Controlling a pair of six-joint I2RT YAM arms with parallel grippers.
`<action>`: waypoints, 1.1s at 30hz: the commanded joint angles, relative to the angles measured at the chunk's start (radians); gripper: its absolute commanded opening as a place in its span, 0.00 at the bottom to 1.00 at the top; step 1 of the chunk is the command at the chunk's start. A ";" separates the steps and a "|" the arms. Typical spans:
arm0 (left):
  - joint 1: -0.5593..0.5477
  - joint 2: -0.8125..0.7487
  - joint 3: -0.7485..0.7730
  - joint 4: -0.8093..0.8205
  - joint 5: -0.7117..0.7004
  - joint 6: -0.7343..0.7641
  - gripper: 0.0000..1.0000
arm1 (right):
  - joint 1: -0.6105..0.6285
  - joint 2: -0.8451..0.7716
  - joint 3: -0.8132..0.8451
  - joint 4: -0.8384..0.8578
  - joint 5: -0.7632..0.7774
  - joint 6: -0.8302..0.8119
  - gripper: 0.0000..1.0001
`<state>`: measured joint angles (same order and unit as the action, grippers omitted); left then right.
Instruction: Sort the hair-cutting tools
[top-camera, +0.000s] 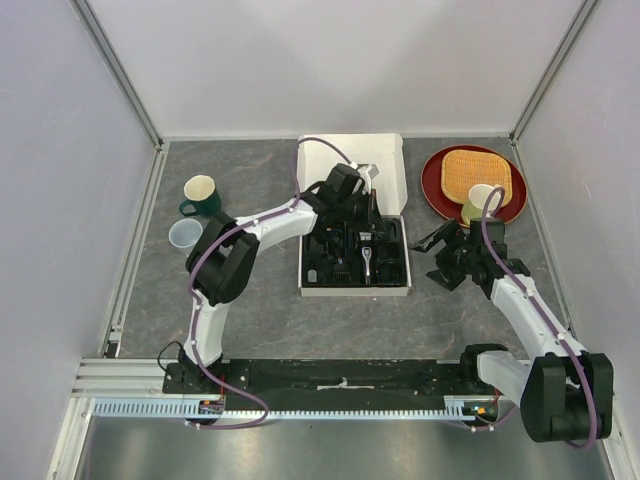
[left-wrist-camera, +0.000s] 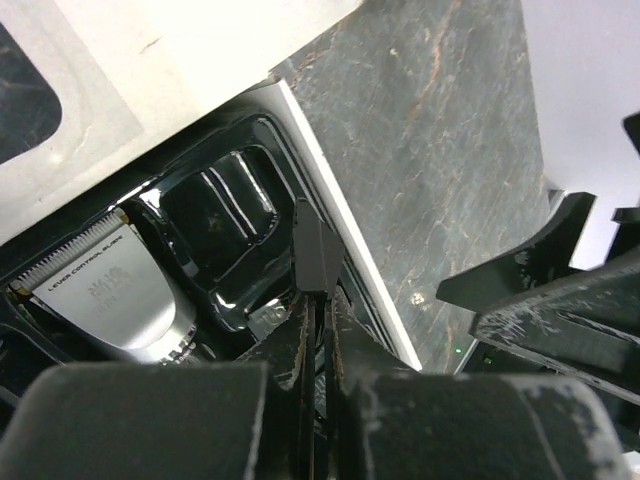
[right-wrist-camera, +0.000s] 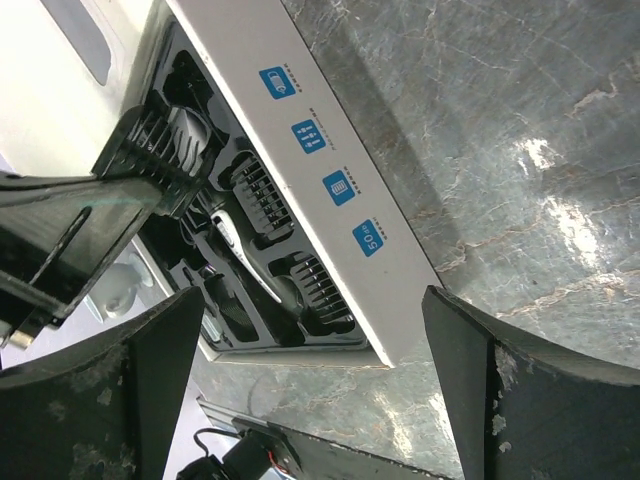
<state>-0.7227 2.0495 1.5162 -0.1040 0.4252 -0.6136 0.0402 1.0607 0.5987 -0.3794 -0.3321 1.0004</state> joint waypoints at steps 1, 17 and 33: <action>0.009 0.050 0.068 -0.043 0.049 -0.011 0.02 | 0.001 -0.028 -0.020 -0.004 0.030 -0.020 0.98; 0.011 0.089 0.091 -0.017 0.050 -0.028 0.02 | 0.000 -0.013 -0.054 -0.006 0.030 -0.022 0.96; 0.034 0.181 0.153 -0.082 0.095 -0.074 0.25 | 0.003 -0.004 -0.062 -0.006 0.028 -0.016 0.94</action>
<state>-0.7021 2.2063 1.6413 -0.1345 0.4854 -0.6621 0.0402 1.0615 0.5434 -0.3832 -0.3157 0.9909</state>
